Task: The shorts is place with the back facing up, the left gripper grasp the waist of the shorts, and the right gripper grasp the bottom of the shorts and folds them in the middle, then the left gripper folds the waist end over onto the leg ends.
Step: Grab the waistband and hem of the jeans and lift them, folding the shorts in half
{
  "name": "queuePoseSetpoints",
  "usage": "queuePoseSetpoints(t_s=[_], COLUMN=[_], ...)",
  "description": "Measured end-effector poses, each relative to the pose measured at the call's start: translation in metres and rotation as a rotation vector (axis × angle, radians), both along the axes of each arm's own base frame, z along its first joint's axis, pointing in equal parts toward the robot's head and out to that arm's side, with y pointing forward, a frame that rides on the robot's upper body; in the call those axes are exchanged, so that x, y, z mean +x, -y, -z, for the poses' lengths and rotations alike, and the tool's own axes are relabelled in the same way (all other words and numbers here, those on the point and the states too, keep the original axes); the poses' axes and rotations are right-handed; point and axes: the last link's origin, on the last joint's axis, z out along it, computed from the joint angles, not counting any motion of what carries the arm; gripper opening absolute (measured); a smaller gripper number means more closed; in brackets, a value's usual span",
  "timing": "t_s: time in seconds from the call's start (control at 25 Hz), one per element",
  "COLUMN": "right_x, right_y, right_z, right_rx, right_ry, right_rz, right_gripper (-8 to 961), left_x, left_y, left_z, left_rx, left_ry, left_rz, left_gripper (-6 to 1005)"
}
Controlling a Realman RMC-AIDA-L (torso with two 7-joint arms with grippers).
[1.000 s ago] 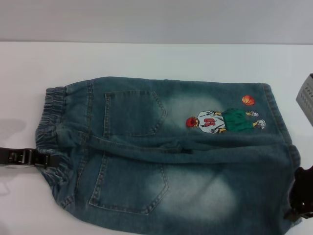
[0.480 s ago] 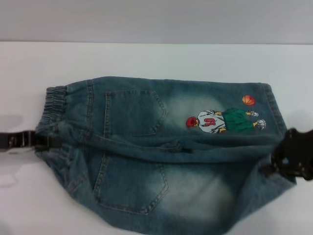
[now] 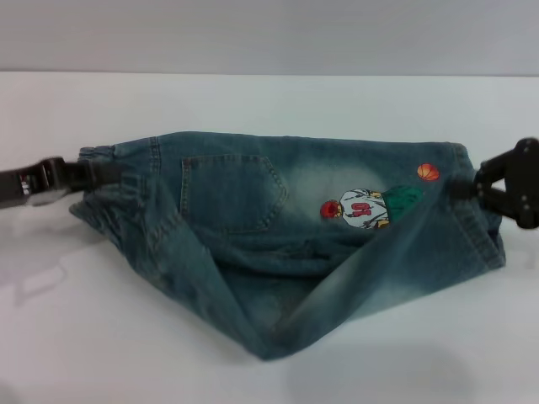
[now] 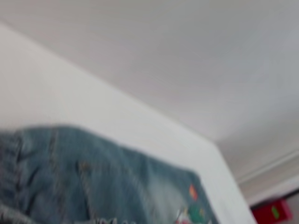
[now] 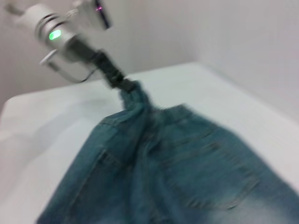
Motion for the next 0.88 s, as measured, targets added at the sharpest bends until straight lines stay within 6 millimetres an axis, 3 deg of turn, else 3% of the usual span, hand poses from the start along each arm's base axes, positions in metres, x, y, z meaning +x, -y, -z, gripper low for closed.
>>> queuePoseSetpoints(t_s=[0.36,0.88], right_x=[0.025,0.041], right_y=[-0.018,-0.034], right_z=[0.006,0.011], right_rx=[0.201,0.334], right_ry=[-0.009,-0.003], right_rz=[0.161,0.278], right_gripper=[-2,-1], left_x=[-0.006,-0.023], left_y=[-0.010,-0.030], left_z=[-0.008,-0.005], left_rx=[0.135,0.259], left_ry=[0.042,-0.052], left_rz=[-0.070,-0.187], left_gripper=[58,58])
